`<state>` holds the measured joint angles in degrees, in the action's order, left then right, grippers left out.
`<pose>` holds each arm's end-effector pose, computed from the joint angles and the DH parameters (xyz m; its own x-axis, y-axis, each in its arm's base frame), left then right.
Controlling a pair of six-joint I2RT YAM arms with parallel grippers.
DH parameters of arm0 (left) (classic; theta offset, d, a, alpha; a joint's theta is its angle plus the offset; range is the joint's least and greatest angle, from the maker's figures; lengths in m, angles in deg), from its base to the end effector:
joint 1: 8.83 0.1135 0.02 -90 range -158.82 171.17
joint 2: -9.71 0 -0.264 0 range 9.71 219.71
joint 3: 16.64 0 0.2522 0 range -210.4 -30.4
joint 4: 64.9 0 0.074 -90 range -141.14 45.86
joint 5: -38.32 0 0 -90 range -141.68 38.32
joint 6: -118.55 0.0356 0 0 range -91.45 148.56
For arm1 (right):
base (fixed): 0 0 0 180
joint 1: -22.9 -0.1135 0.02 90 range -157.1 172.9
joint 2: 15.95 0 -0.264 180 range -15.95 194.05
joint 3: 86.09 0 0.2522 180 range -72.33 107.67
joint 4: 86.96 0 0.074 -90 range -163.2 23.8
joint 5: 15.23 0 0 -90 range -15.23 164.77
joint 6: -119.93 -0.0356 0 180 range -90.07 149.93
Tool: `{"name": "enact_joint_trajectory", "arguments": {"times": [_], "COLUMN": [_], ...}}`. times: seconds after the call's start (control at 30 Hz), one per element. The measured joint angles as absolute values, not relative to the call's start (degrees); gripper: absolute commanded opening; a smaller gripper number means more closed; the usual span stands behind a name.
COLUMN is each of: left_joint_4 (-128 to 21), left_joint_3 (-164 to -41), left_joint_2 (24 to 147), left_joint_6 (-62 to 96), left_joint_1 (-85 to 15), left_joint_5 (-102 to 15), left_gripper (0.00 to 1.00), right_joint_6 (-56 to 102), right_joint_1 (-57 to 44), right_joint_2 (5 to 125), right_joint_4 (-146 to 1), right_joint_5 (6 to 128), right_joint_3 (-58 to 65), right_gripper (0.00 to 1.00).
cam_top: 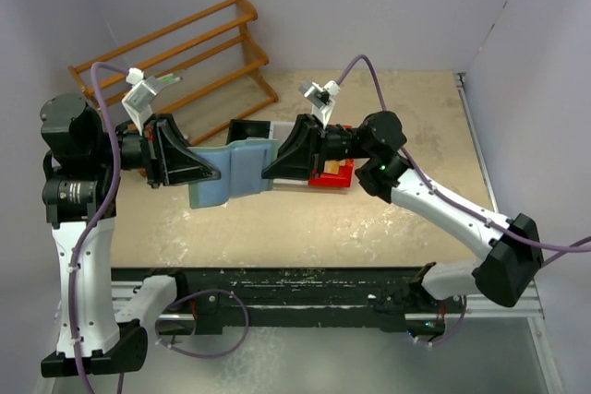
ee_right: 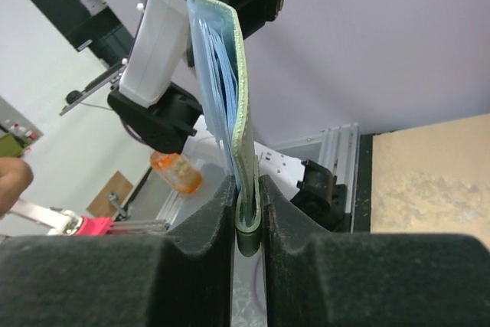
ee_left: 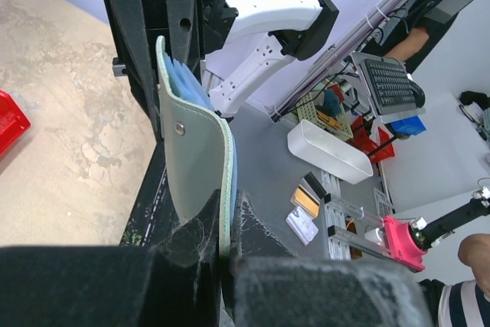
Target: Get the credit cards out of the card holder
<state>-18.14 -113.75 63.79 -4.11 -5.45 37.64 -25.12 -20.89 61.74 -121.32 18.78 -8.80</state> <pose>0.1256 -0.0282 0.4946 -0.5918 -0.0414 -0.8050 0.8029 0.0574 -0.5933 0.1917 0.2246 0.4221 -0.4931 0.1624 -0.8547 -0.8366 -0.3581 0.4146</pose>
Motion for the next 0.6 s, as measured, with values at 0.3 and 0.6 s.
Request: {"name": "enact_joint_trajectory", "arguments": {"times": [0.3,0.6], "left_joint_4": [-18.9,-20.2], "left_joint_3": [-113.8,-113.5], "left_joint_2": [63.5,63.9], "left_joint_6": [-4.9,-4.9], "left_joint_1": [-5.4,-5.3], "left_joint_5": [37.9,37.6], "left_gripper": [0.0,0.0], "right_joint_6": [-20.1,-24.5], "right_joint_1": [-23.0,-23.6], "right_joint_2": [60.4,60.5], "right_joint_4": [-115.4,-121.6], "right_joint_5": [21.3,20.3], "right_joint_3": [-7.1,-7.2], "right_gripper": [0.23,0.24]}}
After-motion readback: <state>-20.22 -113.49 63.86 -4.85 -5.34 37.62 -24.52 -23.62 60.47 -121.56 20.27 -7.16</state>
